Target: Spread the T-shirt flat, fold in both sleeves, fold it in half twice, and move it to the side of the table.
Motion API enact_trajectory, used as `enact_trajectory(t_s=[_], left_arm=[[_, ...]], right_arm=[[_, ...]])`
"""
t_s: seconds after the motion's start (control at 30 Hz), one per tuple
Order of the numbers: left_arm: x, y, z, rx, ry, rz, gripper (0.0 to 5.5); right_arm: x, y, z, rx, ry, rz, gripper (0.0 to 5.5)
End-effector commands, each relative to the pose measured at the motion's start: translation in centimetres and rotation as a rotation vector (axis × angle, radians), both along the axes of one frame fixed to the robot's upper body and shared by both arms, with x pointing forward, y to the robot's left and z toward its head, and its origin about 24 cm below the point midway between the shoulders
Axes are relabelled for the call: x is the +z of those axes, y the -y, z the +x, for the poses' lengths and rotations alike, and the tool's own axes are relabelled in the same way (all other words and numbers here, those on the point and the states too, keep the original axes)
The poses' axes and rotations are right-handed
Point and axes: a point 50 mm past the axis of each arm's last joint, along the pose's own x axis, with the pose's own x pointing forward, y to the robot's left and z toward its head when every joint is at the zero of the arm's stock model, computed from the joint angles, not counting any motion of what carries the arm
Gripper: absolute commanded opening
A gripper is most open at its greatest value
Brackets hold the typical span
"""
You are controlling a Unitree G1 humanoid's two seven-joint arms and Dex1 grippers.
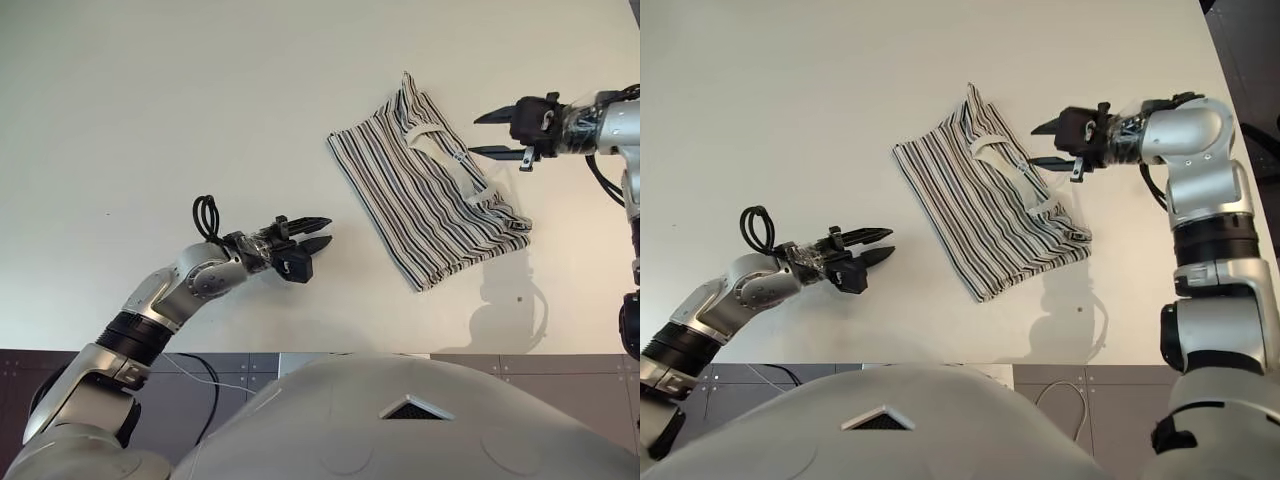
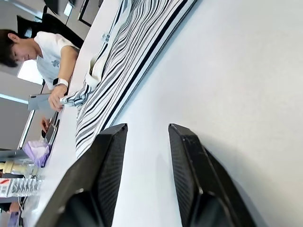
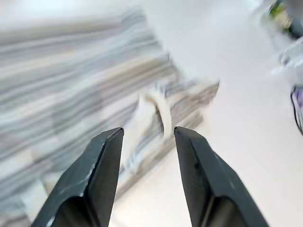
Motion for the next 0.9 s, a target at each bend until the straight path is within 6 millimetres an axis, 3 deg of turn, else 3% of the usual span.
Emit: enact_trajectory(t_s=[0.03, 0.17, 0.27, 0.37, 0.47, 0.57, 0.63, 0.73, 0.9], left_arm=[[-4.4, -3.9, -4.6, 0.068, -0.288, 0.237, 1.58], [-3.6, -4.2, -4.2, 0.071, -0.28, 0.217, 1.58], [-3.1, -4.5, -3.6, 0.053, -0.274, 0.226, 1.58], [-2.6, -4.8, -2.9, 0.058, -0.265, 0.223, 1.58], [-2.3, -5.0, -3.0, 0.066, -0.252, 0.207, 1.58], [-1.2, -4.4, -2.0, 0.07, -0.169, 0.174, 1.58], [0.3, -3.1, -0.8, 0.057, -0.105, 0.135, 1.58], [1.5, -1.9, -0.4, 0.035, -0.062, 0.128, 1.58], [4.9, -2.5, 1.2, 0.057, 0.078, 0.167, 1.58]], right_arm=[[-0.4, -2.1, -3.7, 0.152, -0.131, 0.015, 1.96], [-7.1, -2.4, -7.8, 0.261, -0.304, -0.186, 1.96], [-10.4, -5.1, -11.3, 0.298, -0.471, -0.095, 1.96], [-9.9, -9.2, -12.8, 0.284, -0.544, 0.129, 1.96], [-6.6, -14.5, -12.7, 0.289, -0.545, 0.383, 1.96], [-4.5, -16.8, -12.1, 0.287, -0.465, 0.436, 1.96], [-3.0, -16.4, -10.7, 0.235, -0.383, 0.443, 1.96], [-0.9, -14.4, -8.6, 0.17, -0.31, 0.438, 1.96], [-0.8, -7.2, -7.4, 0.085, -0.216, 0.169, 1.96]])
